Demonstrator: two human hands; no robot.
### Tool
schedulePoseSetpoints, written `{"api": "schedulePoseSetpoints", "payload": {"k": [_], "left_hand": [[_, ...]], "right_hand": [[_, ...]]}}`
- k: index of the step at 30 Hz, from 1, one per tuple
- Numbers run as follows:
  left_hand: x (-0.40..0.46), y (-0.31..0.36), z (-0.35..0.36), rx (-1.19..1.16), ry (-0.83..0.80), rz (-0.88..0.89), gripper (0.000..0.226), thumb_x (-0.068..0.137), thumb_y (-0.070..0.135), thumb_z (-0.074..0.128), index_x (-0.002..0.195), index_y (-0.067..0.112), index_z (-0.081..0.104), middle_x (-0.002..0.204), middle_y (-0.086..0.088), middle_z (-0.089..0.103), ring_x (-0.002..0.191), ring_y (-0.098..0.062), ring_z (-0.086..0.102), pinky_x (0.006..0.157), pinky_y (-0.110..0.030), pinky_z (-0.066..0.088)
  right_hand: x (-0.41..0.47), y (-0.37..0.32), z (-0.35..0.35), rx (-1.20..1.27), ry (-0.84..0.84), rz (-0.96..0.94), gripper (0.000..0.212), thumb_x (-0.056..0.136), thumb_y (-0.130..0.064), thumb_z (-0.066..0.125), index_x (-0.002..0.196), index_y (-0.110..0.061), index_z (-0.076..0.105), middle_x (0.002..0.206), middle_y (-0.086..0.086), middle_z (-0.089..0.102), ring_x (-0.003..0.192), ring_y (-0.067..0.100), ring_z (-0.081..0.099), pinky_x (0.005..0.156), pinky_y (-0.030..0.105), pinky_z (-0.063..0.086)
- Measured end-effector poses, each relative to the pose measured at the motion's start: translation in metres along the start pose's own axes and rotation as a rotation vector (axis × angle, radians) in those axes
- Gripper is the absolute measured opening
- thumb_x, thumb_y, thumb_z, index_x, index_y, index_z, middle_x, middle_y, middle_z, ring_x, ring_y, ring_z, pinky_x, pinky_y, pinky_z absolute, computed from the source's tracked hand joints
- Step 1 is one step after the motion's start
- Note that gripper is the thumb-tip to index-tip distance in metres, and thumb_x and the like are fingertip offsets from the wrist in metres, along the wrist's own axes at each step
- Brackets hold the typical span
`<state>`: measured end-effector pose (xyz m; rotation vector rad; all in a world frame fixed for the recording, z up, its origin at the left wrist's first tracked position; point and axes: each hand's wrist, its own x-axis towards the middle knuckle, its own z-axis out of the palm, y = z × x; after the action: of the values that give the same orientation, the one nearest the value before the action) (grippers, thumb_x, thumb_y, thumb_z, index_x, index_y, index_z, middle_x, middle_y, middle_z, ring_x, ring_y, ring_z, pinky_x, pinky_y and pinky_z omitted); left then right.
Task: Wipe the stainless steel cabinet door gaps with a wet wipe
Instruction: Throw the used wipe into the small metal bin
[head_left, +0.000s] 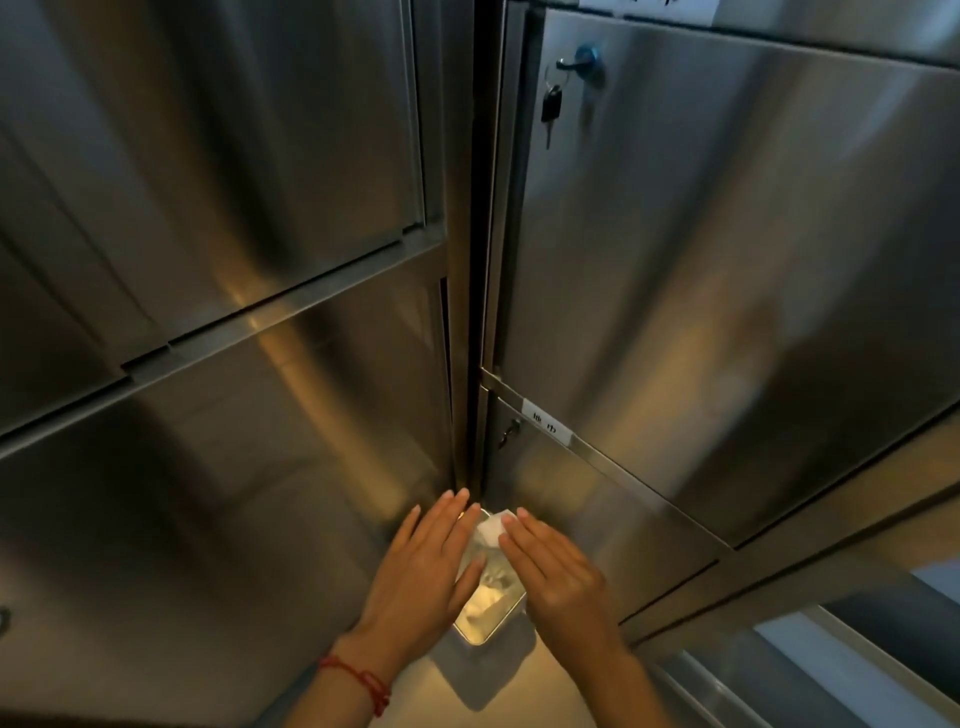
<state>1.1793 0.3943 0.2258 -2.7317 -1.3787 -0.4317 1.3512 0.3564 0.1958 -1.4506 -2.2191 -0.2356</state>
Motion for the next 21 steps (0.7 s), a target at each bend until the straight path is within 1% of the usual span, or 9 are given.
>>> {"api": "schedulePoseSetpoints", "payload": {"k": [3, 6, 10, 12, 14, 16, 18, 19, 21], "left_hand": [[0.009, -0.013, 0.019, -0.029, -0.035, -0.018, 0.043, 0.084, 0.041, 0.053, 0.113, 0.013, 0.068, 0.119, -0.003, 0.065, 0.109, -0.017, 0.062, 0.08, -0.039, 0.053], [0.015, -0.023, 0.041, -0.063, -0.083, -0.043, 0.052, 0.088, 0.041, 0.034, 0.115, 0.012, 0.067, 0.12, -0.004, 0.064, 0.11, -0.018, 0.062, 0.081, -0.04, 0.053], [0.019, -0.035, 0.076, -0.133, -0.109, -0.045, 0.064, 0.099, 0.044, 0.013, 0.119, 0.01, 0.064, 0.124, -0.006, 0.062, 0.114, -0.02, 0.059, 0.088, -0.038, 0.05], [0.021, -0.04, 0.094, -0.148, -0.119, -0.048, 0.066, 0.099, 0.043, 0.01, 0.121, 0.009, 0.062, 0.127, -0.007, 0.06, 0.117, -0.022, 0.057, 0.101, -0.034, 0.037], [0.022, -0.042, 0.111, -0.157, -0.132, -0.054, 0.064, 0.099, 0.043, 0.013, 0.122, 0.008, 0.062, 0.128, -0.007, 0.059, 0.117, -0.023, 0.057, 0.101, -0.032, 0.03], [0.022, -0.045, 0.127, -0.156, -0.146, -0.049, 0.061, 0.098, 0.042, 0.017, 0.122, 0.007, 0.062, 0.127, -0.007, 0.059, 0.116, -0.023, 0.057, 0.1, -0.034, 0.036], [0.022, -0.047, 0.14, -0.157, -0.185, -0.053, 0.064, 0.099, 0.042, 0.012, 0.122, 0.007, 0.061, 0.127, -0.008, 0.059, 0.116, -0.023, 0.057, 0.088, -0.042, 0.05], [0.022, -0.048, 0.146, -0.159, -0.208, -0.063, 0.066, 0.1, 0.042, 0.01, 0.122, 0.007, 0.061, 0.127, -0.008, 0.06, 0.116, -0.024, 0.057, 0.085, -0.047, 0.05], [0.022, -0.052, 0.161, -0.154, -0.244, -0.083, 0.068, 0.1, 0.043, 0.008, 0.121, 0.006, 0.062, 0.126, -0.009, 0.06, 0.116, -0.025, 0.058, 0.085, -0.049, 0.049]], "right_hand": [[0.002, 0.008, 0.023, -0.006, 0.002, 0.044, 0.063, 0.042, -0.019, 0.097, 0.099, -0.005, 0.074, 0.108, 0.009, 0.07, 0.1, 0.021, 0.067, 0.079, 0.031, 0.057], [0.001, 0.017, 0.044, 0.003, 0.009, 0.116, 0.065, 0.039, -0.02, 0.097, 0.097, -0.003, 0.075, 0.105, 0.01, 0.071, 0.097, 0.023, 0.069, 0.076, 0.033, 0.059], [-0.002, 0.025, 0.075, -0.006, 0.004, 0.109, 0.061, 0.041, -0.014, 0.096, 0.097, -0.002, 0.075, 0.105, 0.011, 0.071, 0.098, 0.024, 0.068, 0.075, 0.035, 0.059], [-0.005, 0.03, 0.093, -0.004, 0.008, 0.101, 0.059, 0.043, -0.01, 0.095, 0.097, -0.002, 0.074, 0.106, 0.011, 0.071, 0.099, 0.024, 0.068, 0.076, 0.036, 0.058], [-0.008, 0.036, 0.111, 0.002, 0.001, 0.096, 0.057, 0.044, -0.009, 0.094, 0.097, -0.003, 0.075, 0.107, 0.01, 0.071, 0.1, 0.024, 0.068, 0.079, 0.036, 0.056], [-0.013, 0.041, 0.128, 0.004, -0.022, 0.095, 0.059, 0.043, -0.014, 0.096, 0.097, -0.004, 0.075, 0.106, 0.01, 0.071, 0.099, 0.023, 0.068, 0.082, 0.033, 0.054], [-0.018, 0.047, 0.143, 0.015, -0.044, 0.097, 0.062, 0.04, -0.019, 0.097, 0.097, -0.005, 0.075, 0.106, 0.009, 0.071, 0.099, 0.023, 0.068, 0.082, 0.032, 0.054], [-0.021, 0.05, 0.15, 0.022, -0.051, 0.099, 0.063, 0.04, -0.021, 0.097, 0.097, -0.005, 0.075, 0.106, 0.009, 0.071, 0.099, 0.023, 0.068, 0.081, 0.033, 0.054], [-0.025, 0.055, 0.165, 0.026, -0.057, 0.096, 0.063, 0.041, -0.019, 0.096, 0.098, -0.004, 0.075, 0.106, 0.01, 0.071, 0.099, 0.023, 0.068, 0.08, 0.034, 0.056]]}}
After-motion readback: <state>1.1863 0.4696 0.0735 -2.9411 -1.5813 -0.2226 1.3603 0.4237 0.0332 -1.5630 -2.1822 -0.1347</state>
